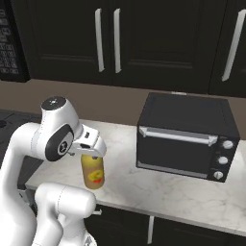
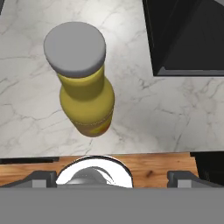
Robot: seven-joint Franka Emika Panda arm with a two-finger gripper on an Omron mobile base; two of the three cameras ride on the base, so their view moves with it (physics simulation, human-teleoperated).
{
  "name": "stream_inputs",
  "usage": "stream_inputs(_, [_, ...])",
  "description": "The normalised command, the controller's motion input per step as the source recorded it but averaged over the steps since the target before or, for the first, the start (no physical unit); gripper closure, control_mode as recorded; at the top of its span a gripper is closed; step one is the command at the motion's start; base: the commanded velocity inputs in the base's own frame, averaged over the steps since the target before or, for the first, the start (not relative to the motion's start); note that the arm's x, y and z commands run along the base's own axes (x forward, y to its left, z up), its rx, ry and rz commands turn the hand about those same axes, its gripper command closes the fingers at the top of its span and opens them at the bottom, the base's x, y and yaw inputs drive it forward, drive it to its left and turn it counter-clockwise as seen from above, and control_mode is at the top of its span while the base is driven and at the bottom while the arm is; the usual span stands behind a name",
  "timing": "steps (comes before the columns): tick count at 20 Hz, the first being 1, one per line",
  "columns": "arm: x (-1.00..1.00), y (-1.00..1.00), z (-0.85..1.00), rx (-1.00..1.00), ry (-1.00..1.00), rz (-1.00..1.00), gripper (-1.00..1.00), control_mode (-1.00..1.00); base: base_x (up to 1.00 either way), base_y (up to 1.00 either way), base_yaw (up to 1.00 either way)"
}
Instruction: There is a wine glass and glass cup on the dining counter. Place the wine bottle next to the wine glass and the juice bottle next to the glass cup.
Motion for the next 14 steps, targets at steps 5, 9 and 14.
stream_inputs(5, [0.0,0.0,0.0,0.0,0.0,0.0,-1.0,1.0,0.0,0.0,0.0])
stream_inputs(9, [0.0,0.0,0.0,0.0,0.0,0.0,-1.0,1.0,0.0,0.0,0.0])
stream_inputs(14, [0.0,0.0,0.0,0.0,0.0,0.0,-1.0,1.0,0.0,0.01,0.0])
